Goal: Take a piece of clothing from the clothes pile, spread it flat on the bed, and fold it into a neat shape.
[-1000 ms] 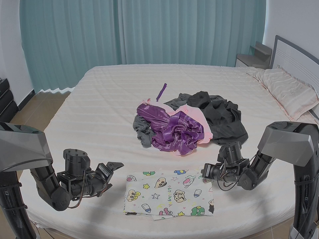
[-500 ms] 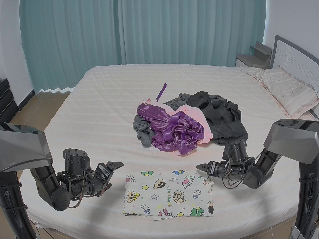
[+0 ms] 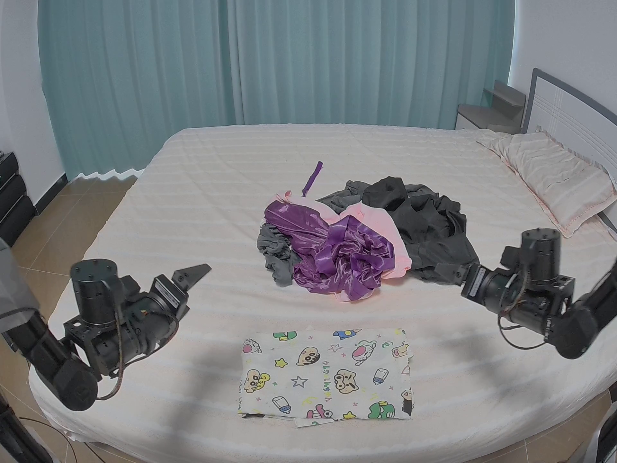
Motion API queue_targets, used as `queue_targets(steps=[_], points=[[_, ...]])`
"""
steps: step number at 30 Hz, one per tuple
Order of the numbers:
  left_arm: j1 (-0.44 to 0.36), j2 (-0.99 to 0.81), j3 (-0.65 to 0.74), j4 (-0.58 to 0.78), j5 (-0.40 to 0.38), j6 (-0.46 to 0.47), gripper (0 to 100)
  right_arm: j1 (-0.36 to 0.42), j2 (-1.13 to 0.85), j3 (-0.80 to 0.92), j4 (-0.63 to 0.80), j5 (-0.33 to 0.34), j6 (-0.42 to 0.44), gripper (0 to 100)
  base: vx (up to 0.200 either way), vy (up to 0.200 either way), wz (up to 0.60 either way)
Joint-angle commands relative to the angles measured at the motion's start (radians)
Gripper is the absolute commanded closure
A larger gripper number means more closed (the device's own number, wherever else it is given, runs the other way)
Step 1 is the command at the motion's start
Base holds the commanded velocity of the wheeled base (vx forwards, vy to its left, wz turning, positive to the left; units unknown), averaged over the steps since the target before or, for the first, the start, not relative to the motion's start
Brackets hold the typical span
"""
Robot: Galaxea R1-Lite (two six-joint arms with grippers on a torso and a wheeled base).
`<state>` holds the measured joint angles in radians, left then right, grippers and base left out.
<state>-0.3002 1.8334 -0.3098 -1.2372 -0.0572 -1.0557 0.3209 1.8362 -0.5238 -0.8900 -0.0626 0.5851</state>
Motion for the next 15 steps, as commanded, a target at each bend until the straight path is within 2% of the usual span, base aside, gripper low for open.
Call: queue_targets(steps=[1,3,6,8,11,13,15], points=[[0.003,-0.559,0.117,0.001,0.208,0.267,0,-0.009,-0.704,0.334,0.025,-0.057,-0.140,0,0.000,0.000,0.00],[0.001,-0.638,0.149,0.025,0.247,0.319,0,-0.014,-0.792,0.377,0.057,-0.059,-0.186,0,0.000,0.000,0.00],[0.001,-0.859,0.221,0.116,0.312,0.433,0,-0.019,-1.028,0.438,0.181,-0.074,-0.263,0,0.000,0.000,0.00],[0.001,-0.945,0.233,0.160,0.335,0.464,0,-0.025,-1.111,0.449,0.247,-0.092,-0.281,0,0.000,0.000,0.00],[0.001,-1.123,0.239,0.303,0.378,0.522,0,-0.055,-1.276,0.455,0.390,-0.114,-0.295,0,0.000,0.000,0.00],[0.001,-1.316,0.232,0.504,0.399,0.586,0,-0.103,-1.424,0.452,0.536,-0.115,-0.295,0,0.000,0.000,0.00],[0.003,-1.450,0.221,0.644,0.401,0.640,0,-0.149,-1.500,0.446,0.625,-0.114,-0.298,0,0.000,0.000,0.00]])
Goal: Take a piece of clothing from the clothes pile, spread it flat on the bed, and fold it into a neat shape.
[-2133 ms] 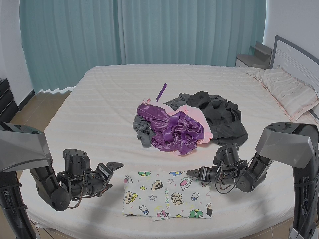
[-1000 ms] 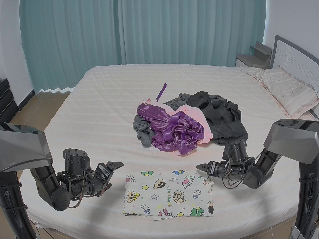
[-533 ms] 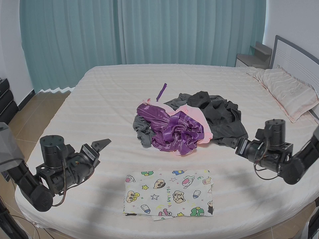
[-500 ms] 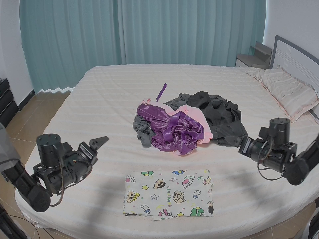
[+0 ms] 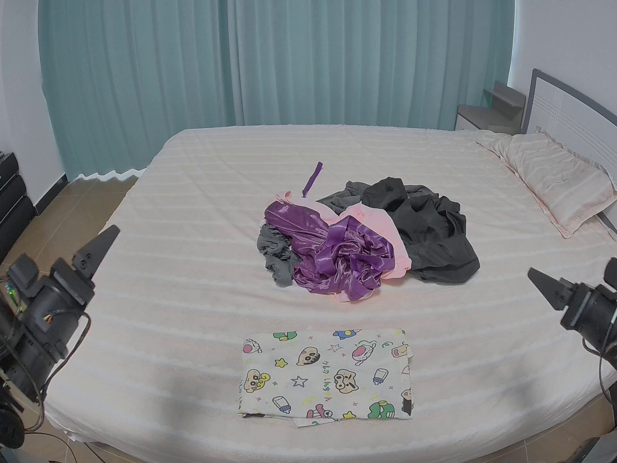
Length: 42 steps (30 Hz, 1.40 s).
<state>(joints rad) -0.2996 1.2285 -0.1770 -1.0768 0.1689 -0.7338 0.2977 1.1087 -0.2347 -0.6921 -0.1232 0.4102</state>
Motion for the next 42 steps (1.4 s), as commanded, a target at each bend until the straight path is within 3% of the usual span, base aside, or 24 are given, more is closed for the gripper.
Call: queue_targets(steps=[1,6,7,8,11,17,20,27,32,34,35,42], points=[[0.004,-0.908,0.080,0.551,0.175,0.350,0,-0.155,-0.808,0.155,0.464,-0.047,-0.133,0,0.000,0.000,0.00],[0.036,-1.155,0.036,0.857,0.185,0.508,0,-0.307,-0.988,0.153,0.606,0.008,-0.266,0,0.000,0.000,0.00],[0.036,-1.155,0.036,0.857,0.185,0.508,0,-0.307,-0.988,0.153,0.606,0.008,-0.266,0,0.000,0.000,0.00],[0.037,-1.153,0.031,0.856,0.215,0.513,0,-0.333,-1.035,0.147,0.642,0.037,-0.320,0,0.000,0.000,0.00],[0.069,-1.150,0.019,0.848,0.276,0.527,0,-0.328,-1.040,0.144,0.646,0.014,-0.415,0,0.000,0.000,0.00],[0.226,-1.150,0.027,0.853,0.276,0.637,0,-0.327,-1.040,0.230,0.646,0.022,-0.493,0,0.000,0.000,0.00],[0.313,-1.179,0.044,0.899,0.228,0.679,0,-0.328,-1.040,0.221,0.658,0.027,-0.504,0,0.000,0.000,0.00],[0.298,-1.229,0.177,0.916,0.172,0.711,0,-0.322,-1.047,0.221,0.675,0.106,-0.508,0,0.000,0.000,0.00],[0.298,-1.229,0.177,1.006,0.146,0.702,0,-0.285,-1.109,0.230,0.680,0.135,-0.482,0,0.000,0.000,0.00],[0.297,-1.229,0.177,1.009,0.115,0.703,0,-0.292,-1.107,0.233,0.684,0.146,-0.456,0,0.000,0.000,0.00],[0.297,-1.229,0.177,1.009,0.038,0.695,0,-0.290,-1.107,0.232,0.695,0.142,-0.438,0,0.000,0.000,0.00],[0.297,-1.229,0.177,1.015,-0.083,0.722,0,-0.287,-1.104,0.229,0.701,0.135,-0.427,0,0.000,0.000,0.00]])
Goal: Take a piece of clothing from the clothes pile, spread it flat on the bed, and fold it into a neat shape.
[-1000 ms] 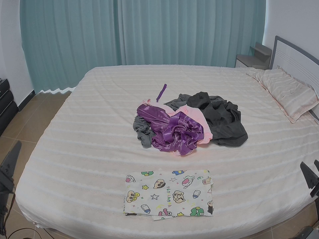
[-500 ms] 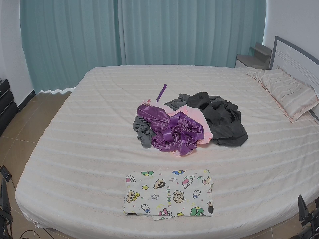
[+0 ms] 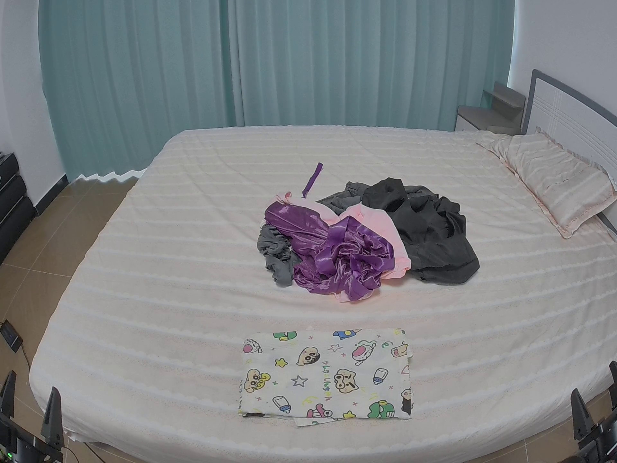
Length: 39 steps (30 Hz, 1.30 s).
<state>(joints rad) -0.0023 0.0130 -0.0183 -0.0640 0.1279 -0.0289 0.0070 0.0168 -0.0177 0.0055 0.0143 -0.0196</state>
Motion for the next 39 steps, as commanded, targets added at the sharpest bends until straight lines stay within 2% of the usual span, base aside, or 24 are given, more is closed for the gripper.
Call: queue_targets(steps=[1,12,15,16,17,18,19,23,24,27,28,29,39], points=[[-0.001,-0.013,0.017,0.003,-0.051,0.021,0,0.004,-0.011,0.013,0.004,-0.002,0.004,0,0.000,0.000,0.00],[-0.001,-0.013,0.017,0.004,-0.060,0.023,0,0.001,-0.015,0.013,0.002,-0.002,0.001,0,0.000,0.000,0.00],[0.001,-0.013,0.017,0.007,-0.028,0.029,0,-0.001,-0.015,0.013,0.002,-0.002,0.000,0,0.000,0.000,0.00],[0.001,-0.013,0.018,0.006,0.082,0.067,0,-0.001,-0.015,0.013,0.001,0.000,-0.005,0,0.000,0.000,0.00],[0.001,-0.013,0.018,0.006,0.082,0.067,0,-0.001,-0.015,0.013,0.001,0.000,-0.005,0,0.000,0.000,0.00],[0.001,-0.013,0.018,0.003,0.234,0.092,0,-0.001,-0.015,0.013,0.001,0.009,-0.025,0,0.000,0.000,0.00],[-0.001,-0.013,0.018,0.003,0.243,0.087,0,-0.001,-0.015,0.013,-0.001,0.010,-0.030,0,0.000,0.000,0.00],[-0.001,-0.013,0.018,0.009,0.214,0.081,0,0.001,-0.017,0.016,-0.007,0.010,-0.030,0,0.000,0.000,0.00],[-0.001,-0.013,0.018,0.009,0.099,0.078,0,0.001,-0.017,0.018,-0.009,0.012,-0.031,0,0.000,0.000,0.00],[-0.001,-0.013,0.018,0.016,-0.090,0.061,0,0.001,-0.017,0.016,-0.009,0.012,-0.034,0,0.000,0.000,0.00],[-0.001,-0.013,0.018,0.021,-0.097,0.060,0,0.001,-0.017,0.016,-0.009,0.013,-0.034,0,0.000,0.000,0.00],[-0.002,-0.013,0.015,0.079,-0.145,0.038,0,0.001,-0.017,0.016,-0.009,0.012,-0.034,0,0.000,0.000,0.00],[-0.001,-0.013,0.017,0.069,-0.137,0.037,0,0.001,-0.017,0.018,-0.009,0.010,-0.026,0,0.000,0.000,0.00]])
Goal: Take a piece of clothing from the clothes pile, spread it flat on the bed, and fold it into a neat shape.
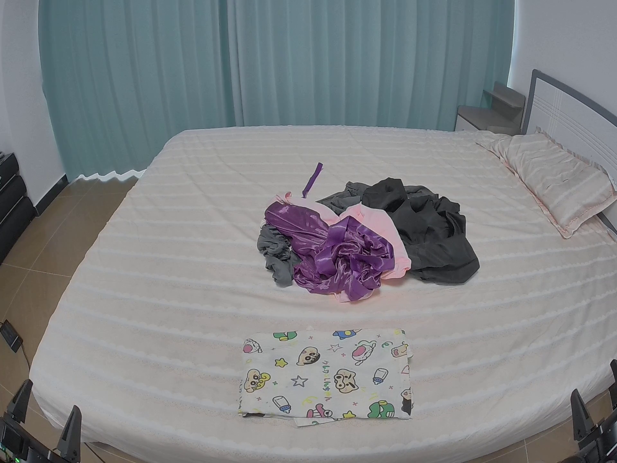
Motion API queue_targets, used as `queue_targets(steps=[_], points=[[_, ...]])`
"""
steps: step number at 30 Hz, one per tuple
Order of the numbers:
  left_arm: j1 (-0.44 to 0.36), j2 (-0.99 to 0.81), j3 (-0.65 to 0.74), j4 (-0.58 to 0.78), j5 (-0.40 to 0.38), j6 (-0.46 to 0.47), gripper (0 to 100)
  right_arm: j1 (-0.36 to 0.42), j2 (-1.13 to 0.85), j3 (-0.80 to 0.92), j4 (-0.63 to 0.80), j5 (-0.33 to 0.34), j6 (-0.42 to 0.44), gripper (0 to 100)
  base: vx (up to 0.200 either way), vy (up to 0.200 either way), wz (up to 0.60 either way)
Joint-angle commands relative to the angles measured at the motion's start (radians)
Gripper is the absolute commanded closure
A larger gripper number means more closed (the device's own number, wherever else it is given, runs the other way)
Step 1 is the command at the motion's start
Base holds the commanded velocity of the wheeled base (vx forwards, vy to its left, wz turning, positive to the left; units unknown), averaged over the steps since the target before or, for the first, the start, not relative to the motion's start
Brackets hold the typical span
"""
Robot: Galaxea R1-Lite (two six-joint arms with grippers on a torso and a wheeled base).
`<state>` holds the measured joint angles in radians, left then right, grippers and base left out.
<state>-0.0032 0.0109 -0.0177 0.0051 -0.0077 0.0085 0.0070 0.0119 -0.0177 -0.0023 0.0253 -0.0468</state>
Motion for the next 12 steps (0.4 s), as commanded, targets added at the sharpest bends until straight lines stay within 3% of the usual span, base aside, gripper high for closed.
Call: queue_targets(steps=[1,12], points=[[0.000,-0.011,0.018,-0.001,0.000,-0.001,0,0.001,-0.012,0.018,-0.001,-0.001,0.002,0,0.000,0.000,0.00],[0.000,-0.011,0.018,-0.004,0.020,-0.004,0,0.001,-0.012,0.016,0.004,-0.008,0.018,0,0.000,0.000,0.00]])
